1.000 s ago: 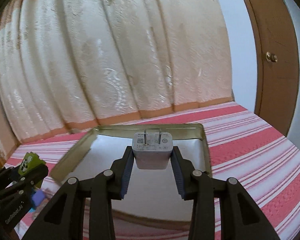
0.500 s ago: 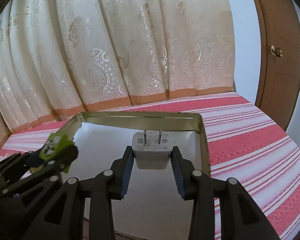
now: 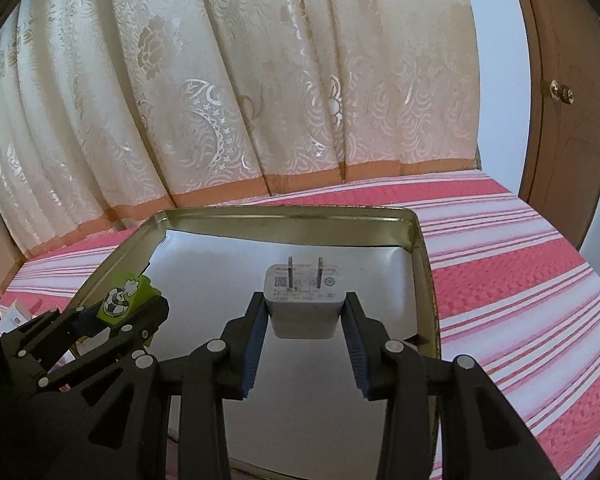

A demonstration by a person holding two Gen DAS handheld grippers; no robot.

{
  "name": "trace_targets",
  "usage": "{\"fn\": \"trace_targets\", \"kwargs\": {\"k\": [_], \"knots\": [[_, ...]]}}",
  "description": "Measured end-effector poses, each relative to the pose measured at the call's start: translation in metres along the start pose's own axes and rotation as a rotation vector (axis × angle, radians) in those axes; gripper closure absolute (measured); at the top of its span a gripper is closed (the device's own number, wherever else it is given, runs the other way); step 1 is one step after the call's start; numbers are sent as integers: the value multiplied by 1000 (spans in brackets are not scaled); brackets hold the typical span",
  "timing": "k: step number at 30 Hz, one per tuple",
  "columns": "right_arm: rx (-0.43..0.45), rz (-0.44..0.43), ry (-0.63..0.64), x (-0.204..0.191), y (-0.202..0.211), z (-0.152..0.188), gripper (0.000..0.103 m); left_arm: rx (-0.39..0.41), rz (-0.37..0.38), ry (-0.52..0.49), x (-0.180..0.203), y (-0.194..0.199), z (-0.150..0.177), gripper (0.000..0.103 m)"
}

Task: Organize rigid objects
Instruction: 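Carry both into the gold tray and release the green block and white charger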

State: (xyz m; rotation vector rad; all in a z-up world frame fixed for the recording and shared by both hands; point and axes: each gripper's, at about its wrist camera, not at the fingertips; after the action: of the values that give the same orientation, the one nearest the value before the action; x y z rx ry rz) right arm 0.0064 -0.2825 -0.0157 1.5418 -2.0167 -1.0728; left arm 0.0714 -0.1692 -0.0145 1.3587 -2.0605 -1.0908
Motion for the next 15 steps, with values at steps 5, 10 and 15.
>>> {"fn": "trace_targets", "kwargs": {"k": [5, 10, 15], "knots": [[-15, -17, 4, -1, -4, 0, 62, 4, -12, -1, 1, 1, 0, 73], [-26, -30, -1, -1, -6, 1, 60, -7, -20, 12, -1, 0, -1, 72], [24, -10, -5, -2, 2, 5, 32, -8, -27, 46, -8, -1, -1, 60]]}}
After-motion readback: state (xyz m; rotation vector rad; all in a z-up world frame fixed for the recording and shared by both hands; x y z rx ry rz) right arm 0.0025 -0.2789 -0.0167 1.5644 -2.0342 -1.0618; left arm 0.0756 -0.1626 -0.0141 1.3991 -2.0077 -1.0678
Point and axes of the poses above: each gripper's, at about its wrist camera, not at the fingertips, and y roughly against the way its jaws point, x to its right, z to its underside, and after that the axes turned 15 degrees about -x, right-handed
